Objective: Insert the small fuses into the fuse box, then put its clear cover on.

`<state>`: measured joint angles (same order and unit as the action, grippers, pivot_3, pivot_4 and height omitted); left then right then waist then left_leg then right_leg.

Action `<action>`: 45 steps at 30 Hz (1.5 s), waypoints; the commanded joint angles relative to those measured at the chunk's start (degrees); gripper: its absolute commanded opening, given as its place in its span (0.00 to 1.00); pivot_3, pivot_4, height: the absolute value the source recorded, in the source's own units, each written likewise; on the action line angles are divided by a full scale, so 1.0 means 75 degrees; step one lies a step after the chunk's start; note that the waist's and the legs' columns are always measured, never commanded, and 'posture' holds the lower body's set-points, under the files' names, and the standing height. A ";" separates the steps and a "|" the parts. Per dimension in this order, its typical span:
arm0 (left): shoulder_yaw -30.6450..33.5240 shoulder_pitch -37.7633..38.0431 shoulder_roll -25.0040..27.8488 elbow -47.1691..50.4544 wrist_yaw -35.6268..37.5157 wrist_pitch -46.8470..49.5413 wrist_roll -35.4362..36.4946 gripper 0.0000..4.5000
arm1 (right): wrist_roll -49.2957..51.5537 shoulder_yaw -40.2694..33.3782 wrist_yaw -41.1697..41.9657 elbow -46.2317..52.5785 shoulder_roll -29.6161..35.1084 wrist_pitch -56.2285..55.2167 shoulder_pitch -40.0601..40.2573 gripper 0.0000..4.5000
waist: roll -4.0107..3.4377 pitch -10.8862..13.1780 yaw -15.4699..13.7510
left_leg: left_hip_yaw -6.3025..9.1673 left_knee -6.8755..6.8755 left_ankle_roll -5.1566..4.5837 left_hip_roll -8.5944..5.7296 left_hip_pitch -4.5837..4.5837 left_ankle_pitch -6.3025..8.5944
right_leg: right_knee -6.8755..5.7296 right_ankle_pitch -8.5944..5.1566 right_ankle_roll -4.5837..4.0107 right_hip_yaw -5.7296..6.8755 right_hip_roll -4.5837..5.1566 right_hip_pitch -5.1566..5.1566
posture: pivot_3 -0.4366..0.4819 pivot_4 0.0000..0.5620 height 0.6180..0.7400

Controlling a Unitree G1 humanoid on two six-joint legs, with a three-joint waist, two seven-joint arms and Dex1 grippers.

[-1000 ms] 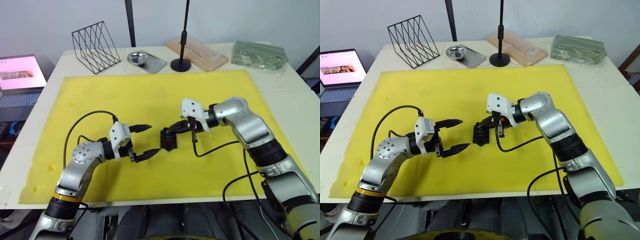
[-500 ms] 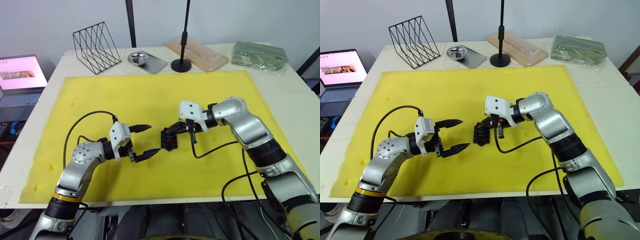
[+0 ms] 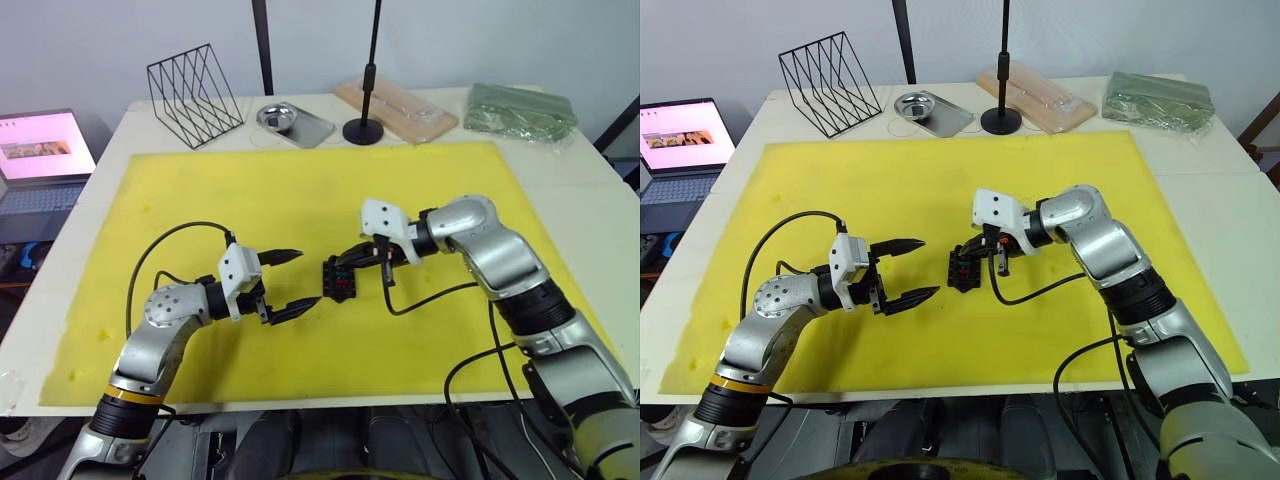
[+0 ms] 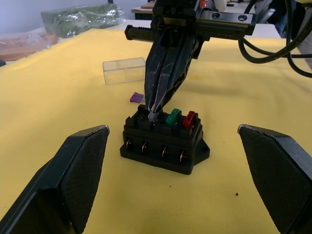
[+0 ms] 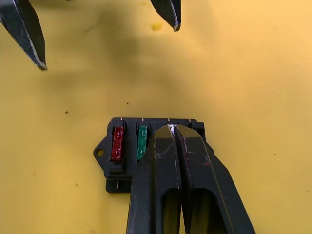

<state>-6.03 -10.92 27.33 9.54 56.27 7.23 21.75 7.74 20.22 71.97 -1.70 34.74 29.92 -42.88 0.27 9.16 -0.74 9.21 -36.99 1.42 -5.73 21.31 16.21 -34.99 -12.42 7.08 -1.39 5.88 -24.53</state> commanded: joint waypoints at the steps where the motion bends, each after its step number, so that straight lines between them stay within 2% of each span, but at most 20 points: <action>1: 0.0070 0.0005 0.0072 0.0226 0.0073 -0.0061 0.0080 1.00 | 0.0382 -0.0376 -0.0062 0.0377 -0.0074 0.0168 -0.0013 0.01 | -0.0001 0.0001 0.0010 | 0.0000 0.0000 0.0000 0.0000 0.0001 0.0000 | 0.0000 0.0000 0.0000 0.0000 0.0000 -0.0001 | 0.48 0.27 1.00; 9: 0.0216 -0.0101 0.0125 0.0120 0.0366 -0.0108 0.0256 1.00 | 0.1453 -0.1383 -0.0415 0.1880 0.0299 0.1452 -0.0089 0.01 | -0.0004 0.0005 0.0006 | 0.0002 0.0004 -0.0001 0.0001 0.0011 0.0001 | 0.0001 0.0000 0.0000 0.0000 0.0000 -0.0015 | 0.48 0.27 1.00; 17: 0.0974 -0.0396 0.0869 -0.0106 0.0622 0.0140 0.0583 1.00 | 0.1713 -0.2383 -0.1069 0.2820 0.1255 0.1630 0.0801 0.01 | -0.0001 0.0007 0.0002 | 0.0002 0.0004 -0.0002 0.0001 0.0013 0.0001 | 0.0002 -0.0001 0.0000 0.0004 0.0000 -0.0013 | 0.48 0.27 1.00; 20: 0.1711 -0.0458 0.1455 -0.0435 0.0584 0.0353 0.0701 1.00 | 0.1451 -0.3538 -0.1542 0.2778 0.1884 0.1173 0.1933 0.14 | 0.0005 0.0011 -0.0024 | 0.0002 0.0004 -0.0002 0.0001 0.0015 0.0001 | 0.0003 -0.0001 0.0000 0.0006 0.0000 -0.0014 | 0.48 0.27 1.00; 24: 0.2379 -0.0162 0.1791 -0.1049 0.0450 0.0192 0.0637 1.00 | 0.1479 -0.4700 -0.2097 0.2676 0.2140 0.1042 0.3267 0.45 | 0.0004 0.0011 0.0006 | -0.0006 0.0006 -0.0004 -0.0001 0.0012 0.0003 | 0.0007 -0.0001 0.0001 0.0003 0.0002 -0.0010 | 0.48 0.27 1.00; 31: 0.2853 0.0278 0.1911 -0.1697 0.0336 -0.0245 0.0405 1.00 | 0.1437 -0.5473 -0.2538 0.2344 0.2130 0.0491 0.4481 0.99 | 0.0001 0.0012 0.0004 | -0.0017 0.0008 -0.0005 0.0009 0.0005 0.0003 | 0.0005 -0.0001 0.0001 -0.0004 -0.0001 -0.0009 | 0.48 0.27 1.00; 35: 0.2887 0.0379 0.1866 -0.1787 0.0216 -0.0475 0.0271 1.00 | 0.1716 -0.5553 -0.2658 0.2373 0.2032 0.0581 0.4722 0.99 | 0.0002 0.0013 -0.0005 | -0.0015 0.0004 -0.0005 0.0008 0.0007 0.0003 | 0.0005 -0.0001 0.0001 -0.0004 0.0001 -0.0007 | 0.48 0.27 1.00; 45: 0.2533 -0.0109 0.1892 -0.0903 0.0464 0.0032 0.0679 1.00 | 0.2942 -0.5092 -0.2674 0.2618 0.2225 0.2154 0.3715 0.99 | 0.0002 0.0013 -0.0005 | -0.0013 0.0003 -0.0005 0.0008 0.0008 0.0003 | 0.0005 -0.0001 0.0001 -0.0002 0.0001 -0.0006 | 0.48 0.27 1.00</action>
<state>13.20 -10.45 40.59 -0.37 58.93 6.87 25.10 27.45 -17.84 51.69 15.70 50.63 44.45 -13.53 0.28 9.26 -0.77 9.11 -36.97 1.38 -5.67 21.37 16.23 -34.95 -12.43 7.08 -1.41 5.89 -24.57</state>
